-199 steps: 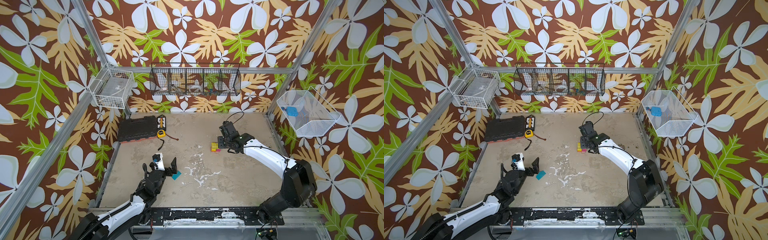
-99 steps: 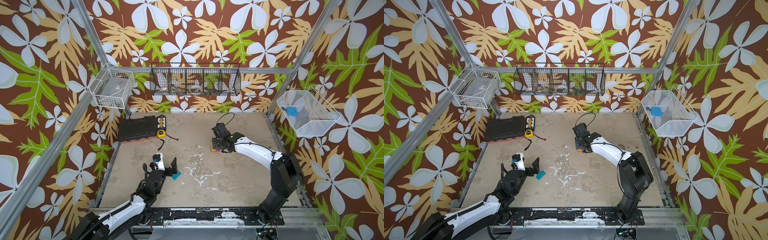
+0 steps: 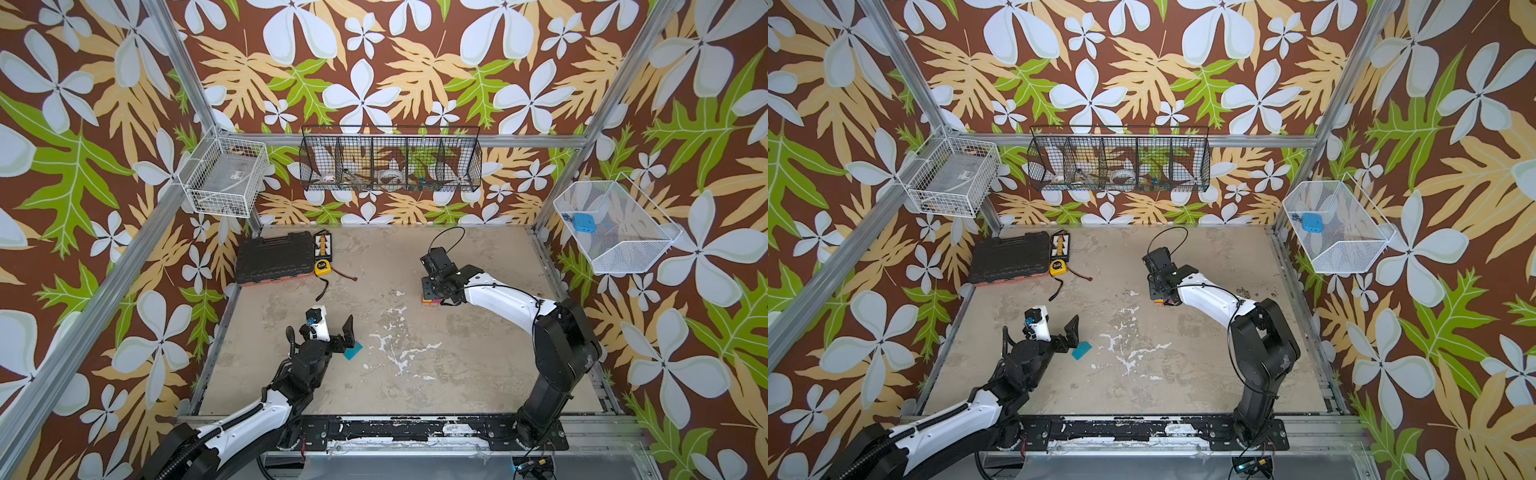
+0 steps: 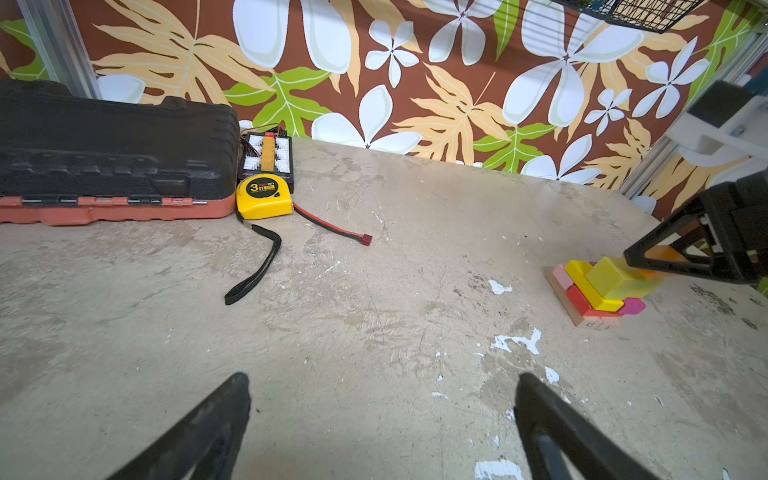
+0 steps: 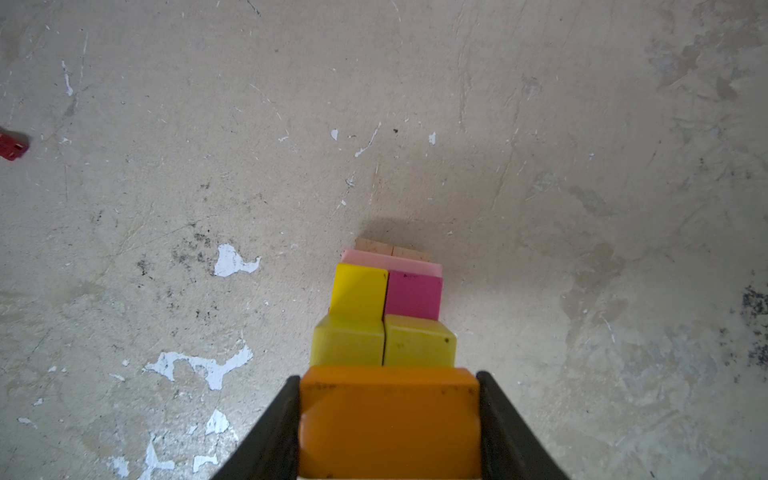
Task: Build the wood block tower
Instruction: 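Lower the orange bar onto the tower top with the right gripper, then open the right gripper over the tower while the left arm reaches toward the teal wedge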
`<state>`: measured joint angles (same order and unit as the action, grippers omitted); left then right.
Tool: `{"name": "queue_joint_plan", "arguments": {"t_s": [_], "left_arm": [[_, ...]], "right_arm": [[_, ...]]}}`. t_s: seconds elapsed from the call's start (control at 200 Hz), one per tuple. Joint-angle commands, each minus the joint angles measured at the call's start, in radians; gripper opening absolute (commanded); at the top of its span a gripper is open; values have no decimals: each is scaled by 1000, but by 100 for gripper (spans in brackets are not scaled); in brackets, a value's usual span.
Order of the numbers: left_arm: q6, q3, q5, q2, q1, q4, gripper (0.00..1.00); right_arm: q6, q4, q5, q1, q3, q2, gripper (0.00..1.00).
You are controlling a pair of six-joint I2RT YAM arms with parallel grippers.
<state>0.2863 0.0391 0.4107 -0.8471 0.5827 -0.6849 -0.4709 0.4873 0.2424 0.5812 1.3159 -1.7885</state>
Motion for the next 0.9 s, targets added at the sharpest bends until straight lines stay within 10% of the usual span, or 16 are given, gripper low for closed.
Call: {"name": "queue_joint_plan", "arguments": {"t_s": [0.0, 0.896], "left_arm": [[1, 8, 7, -1, 0, -23, 100], [3, 12, 7, -7, -1, -22, 100]], "right_arm": [[-16, -6, 21, 2, 9, -11, 53], [-27, 3, 31, 2, 39, -53, 68]]}}
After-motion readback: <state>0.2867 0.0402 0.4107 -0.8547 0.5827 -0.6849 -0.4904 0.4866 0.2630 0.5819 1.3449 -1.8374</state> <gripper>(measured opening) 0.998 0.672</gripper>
